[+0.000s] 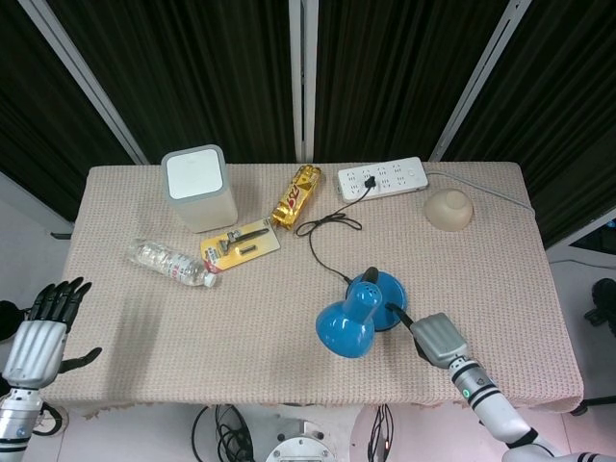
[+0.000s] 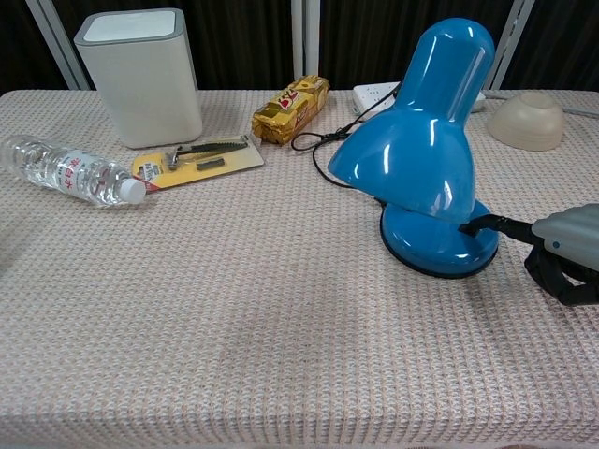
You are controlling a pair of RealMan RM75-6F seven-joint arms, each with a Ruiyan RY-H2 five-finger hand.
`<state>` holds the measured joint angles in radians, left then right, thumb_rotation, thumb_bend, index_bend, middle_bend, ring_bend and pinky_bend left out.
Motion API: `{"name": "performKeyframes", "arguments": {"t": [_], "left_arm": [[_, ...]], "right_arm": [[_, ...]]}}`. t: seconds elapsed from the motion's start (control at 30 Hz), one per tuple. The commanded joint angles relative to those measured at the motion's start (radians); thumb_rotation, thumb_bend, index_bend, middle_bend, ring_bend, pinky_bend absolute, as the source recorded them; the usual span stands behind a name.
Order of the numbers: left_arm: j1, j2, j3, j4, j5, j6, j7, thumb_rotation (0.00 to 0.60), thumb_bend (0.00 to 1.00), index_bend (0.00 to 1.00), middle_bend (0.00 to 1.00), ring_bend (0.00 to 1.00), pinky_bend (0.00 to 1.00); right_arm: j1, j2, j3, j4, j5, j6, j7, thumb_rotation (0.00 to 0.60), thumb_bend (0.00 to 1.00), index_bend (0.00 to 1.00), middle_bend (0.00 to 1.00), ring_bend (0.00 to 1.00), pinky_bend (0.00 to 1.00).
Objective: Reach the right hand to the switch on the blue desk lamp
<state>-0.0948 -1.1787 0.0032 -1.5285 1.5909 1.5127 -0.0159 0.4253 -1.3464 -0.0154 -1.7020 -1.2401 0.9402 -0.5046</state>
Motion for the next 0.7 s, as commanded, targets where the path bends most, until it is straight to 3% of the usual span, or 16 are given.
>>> {"name": "performKeyframes", "arguments": {"t": [0.03,0.43,0.7], "left_arm": [[-0.001,0.0,0.0,-0.001,-0.001,-0.001,0.002,0.6,0.09,0.0,0.0,0.0,0.0],[-0.001,0.001,-0.001,-0.009,0.0,-0.002,0.013,0.6,0.09,0.0,0.0,0.0,0.0],[0.0,0.005,-0.001,-0.02,0.002,0.002,0.021,0.6,0.09,0.0,0.0,0.0,0.0]], "right_arm": [[0.002,0.001,-0.007,0.0,0.007,-0.002,-0.004,0.6,1.0,0.0,0.99,0.82,0.76],[-0.012,0.002,-0.028,0.007,-0.005,0.04,0.022,0.6,0.98,0.0,0.99,0.82,0.76],[-0.09,0.079,0.0,-0.039,-0.146,0.268,0.133,0.6,0.93,0.0,0.99,0.82,0.76]]}}
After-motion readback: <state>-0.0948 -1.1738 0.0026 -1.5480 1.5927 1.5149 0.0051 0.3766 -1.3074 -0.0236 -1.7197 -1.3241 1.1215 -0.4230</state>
